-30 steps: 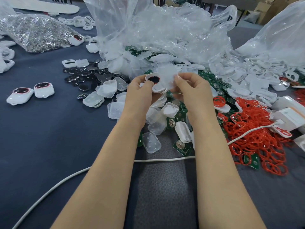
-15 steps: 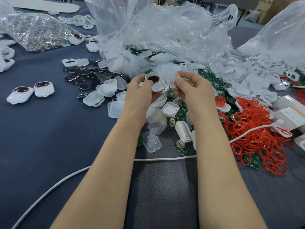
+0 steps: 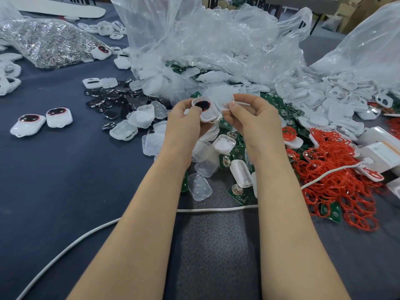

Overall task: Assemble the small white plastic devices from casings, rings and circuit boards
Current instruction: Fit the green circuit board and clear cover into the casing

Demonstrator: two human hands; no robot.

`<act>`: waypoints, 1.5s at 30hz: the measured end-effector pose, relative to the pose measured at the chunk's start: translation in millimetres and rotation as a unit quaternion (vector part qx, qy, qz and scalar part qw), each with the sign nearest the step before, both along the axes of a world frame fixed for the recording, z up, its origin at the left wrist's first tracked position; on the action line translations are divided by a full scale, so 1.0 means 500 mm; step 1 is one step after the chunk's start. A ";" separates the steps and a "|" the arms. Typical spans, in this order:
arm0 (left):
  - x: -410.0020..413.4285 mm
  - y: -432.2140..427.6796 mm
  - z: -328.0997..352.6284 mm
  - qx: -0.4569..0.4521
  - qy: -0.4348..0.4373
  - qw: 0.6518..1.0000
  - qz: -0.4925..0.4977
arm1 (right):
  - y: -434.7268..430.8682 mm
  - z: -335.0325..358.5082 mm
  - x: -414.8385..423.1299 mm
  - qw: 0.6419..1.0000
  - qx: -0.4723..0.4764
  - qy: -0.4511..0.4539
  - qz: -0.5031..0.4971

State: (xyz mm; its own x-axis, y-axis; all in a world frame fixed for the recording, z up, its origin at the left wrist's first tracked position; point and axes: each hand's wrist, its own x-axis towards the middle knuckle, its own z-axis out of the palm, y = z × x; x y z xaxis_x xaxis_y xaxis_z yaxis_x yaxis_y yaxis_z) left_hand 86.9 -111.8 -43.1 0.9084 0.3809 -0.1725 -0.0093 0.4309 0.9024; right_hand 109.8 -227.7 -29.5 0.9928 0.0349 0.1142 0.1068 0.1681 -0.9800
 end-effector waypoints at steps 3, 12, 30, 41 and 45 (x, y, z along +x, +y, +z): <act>0.000 0.000 0.000 -0.007 -0.010 1.000 0.002 | 0.014 -0.003 -0.002 0.999 -0.026 -0.019 0.011; -0.003 -0.006 -0.002 0.006 -0.027 1.000 -0.008 | 0.035 -0.008 -0.010 0.988 -0.148 -0.047 0.007; -0.012 -0.003 -0.005 0.073 -0.034 0.997 -0.008 | 0.065 -0.016 -0.025 0.921 -0.328 -0.183 -0.104; -0.010 -0.001 -0.009 0.095 -0.037 0.995 0.011 | 0.048 -0.018 -0.017 0.940 -0.306 -0.126 -0.088; -0.011 -0.002 -0.007 0.089 -0.033 0.995 0.002 | 0.044 -0.020 -0.014 0.943 -0.307 -0.108 -0.071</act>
